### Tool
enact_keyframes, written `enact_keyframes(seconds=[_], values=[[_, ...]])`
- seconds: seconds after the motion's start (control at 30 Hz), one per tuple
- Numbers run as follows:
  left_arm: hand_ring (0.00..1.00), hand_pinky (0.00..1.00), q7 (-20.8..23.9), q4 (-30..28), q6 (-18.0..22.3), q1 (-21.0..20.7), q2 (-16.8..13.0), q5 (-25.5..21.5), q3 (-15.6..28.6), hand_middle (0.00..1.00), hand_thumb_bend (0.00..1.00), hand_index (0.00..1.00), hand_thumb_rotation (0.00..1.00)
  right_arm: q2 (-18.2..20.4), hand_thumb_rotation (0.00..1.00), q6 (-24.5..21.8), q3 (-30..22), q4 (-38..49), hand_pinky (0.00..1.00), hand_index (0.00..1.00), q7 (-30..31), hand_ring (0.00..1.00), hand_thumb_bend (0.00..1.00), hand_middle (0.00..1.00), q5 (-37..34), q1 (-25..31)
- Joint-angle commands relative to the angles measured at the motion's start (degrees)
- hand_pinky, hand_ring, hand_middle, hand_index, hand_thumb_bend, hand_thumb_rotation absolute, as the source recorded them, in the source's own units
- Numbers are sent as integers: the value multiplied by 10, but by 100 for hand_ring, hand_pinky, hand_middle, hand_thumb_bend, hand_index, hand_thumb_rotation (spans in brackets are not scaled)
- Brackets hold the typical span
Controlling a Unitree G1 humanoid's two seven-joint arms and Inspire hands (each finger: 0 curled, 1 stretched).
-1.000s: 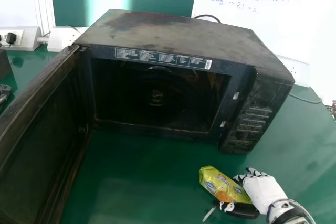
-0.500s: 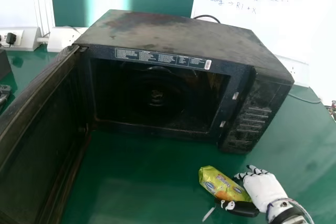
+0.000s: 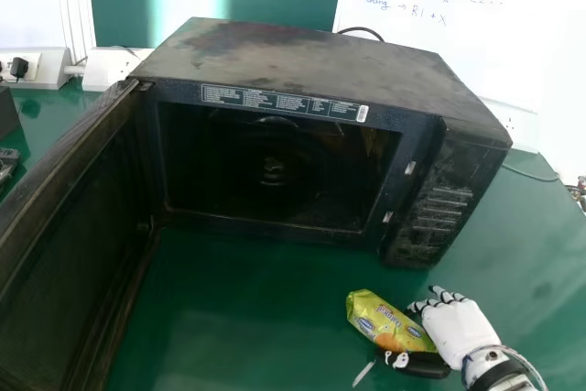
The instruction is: Put biscuit inside oven
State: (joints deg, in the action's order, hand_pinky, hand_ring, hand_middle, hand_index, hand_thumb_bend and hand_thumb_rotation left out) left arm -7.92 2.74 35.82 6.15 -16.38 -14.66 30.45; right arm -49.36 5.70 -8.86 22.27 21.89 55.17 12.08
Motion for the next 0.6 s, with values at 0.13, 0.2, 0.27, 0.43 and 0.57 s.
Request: enact_keyframes(seconds=[0.13, 0.2, 0.27, 0.43, 0.57], values=[[88, 75, 5, -18, -3, 15, 6, 4, -1, 96, 87, 98, 99, -9, 52, 9, 13, -3, 88, 81, -4, 81, 92, 83, 21, 13], [88, 76, 4, -18, -1, 15, 7, 4, -1, 95, 88, 98, 99, -9, 50, 14, 13, -3, 88, 81, -12, 80, 92, 83, 25, 16], [88, 75, 4, -20, -1, 16, 8, 3, -1, 95, 88, 98, 98, -10, 49, 16, 14, -3, 88, 80, -16, 80, 92, 83, 28, 19], [88, 76, 8, -27, -3, 20, 12, 7, -1, 95, 88, 98, 98, -10, 49, 17, 19, 2, 91, 81, -10, 81, 90, 84, 37, 20], [88, 75, 5, -29, -2, 21, 11, 6, -2, 95, 89, 97, 97, -4, 46, 23, 22, -2, 84, 80, -25, 78, 91, 82, 31, 19]])
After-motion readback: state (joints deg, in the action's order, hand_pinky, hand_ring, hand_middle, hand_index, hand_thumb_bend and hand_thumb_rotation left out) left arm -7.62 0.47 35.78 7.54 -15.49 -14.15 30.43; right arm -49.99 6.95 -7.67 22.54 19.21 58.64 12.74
